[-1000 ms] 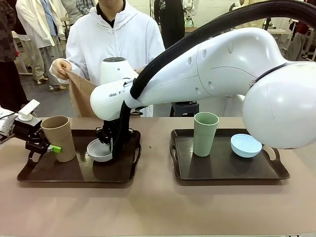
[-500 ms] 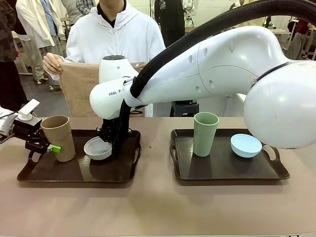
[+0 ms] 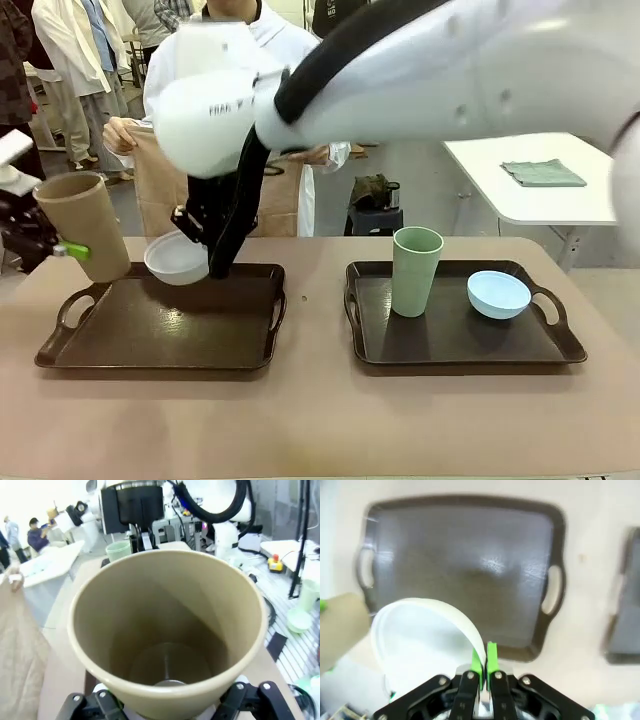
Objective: Set up a tray with a mat and arrange the tableware.
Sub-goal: Pick up the Picnic Bowl and Reusable plastic cup from the Handle tray in front of the human's position and hold them in the air.
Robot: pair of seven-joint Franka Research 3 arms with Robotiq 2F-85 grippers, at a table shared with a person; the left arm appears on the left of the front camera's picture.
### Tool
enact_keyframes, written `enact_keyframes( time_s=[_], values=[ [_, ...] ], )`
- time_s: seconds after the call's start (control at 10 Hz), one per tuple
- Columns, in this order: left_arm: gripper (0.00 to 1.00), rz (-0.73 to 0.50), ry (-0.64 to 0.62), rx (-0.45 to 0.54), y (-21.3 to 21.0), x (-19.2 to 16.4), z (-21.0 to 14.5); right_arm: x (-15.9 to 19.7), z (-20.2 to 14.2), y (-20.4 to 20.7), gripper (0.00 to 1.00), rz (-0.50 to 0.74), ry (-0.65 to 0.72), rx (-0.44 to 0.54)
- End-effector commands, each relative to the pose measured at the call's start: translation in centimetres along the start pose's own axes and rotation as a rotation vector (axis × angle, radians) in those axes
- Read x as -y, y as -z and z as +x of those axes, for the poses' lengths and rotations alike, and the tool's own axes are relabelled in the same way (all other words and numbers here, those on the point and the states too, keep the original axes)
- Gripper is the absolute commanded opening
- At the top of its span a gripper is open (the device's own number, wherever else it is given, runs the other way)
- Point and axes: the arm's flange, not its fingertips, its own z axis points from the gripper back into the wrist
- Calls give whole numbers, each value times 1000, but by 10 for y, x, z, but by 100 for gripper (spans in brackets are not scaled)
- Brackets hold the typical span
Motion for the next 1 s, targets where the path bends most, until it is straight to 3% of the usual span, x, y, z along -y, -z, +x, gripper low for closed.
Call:
enact_keyframes(
  time_s=[0.0, 0.3, 0.4, 0.9],
  values=[
    [64, -7, 20, -41, -3, 21, 39, 9, -36, -31, 0, -29, 33, 32],
    [64, 30, 41, -91, -7, 30, 67, 10, -56, -66, 0, -17, 47, 104],
    [64, 2, 54, -56, -12, 23, 66, -3, -46, -72, 0, 5, 21, 47],
    [64, 2, 54, -56, -12, 23, 66, -3, -46, -72, 0, 5, 21, 47]
  ],
)
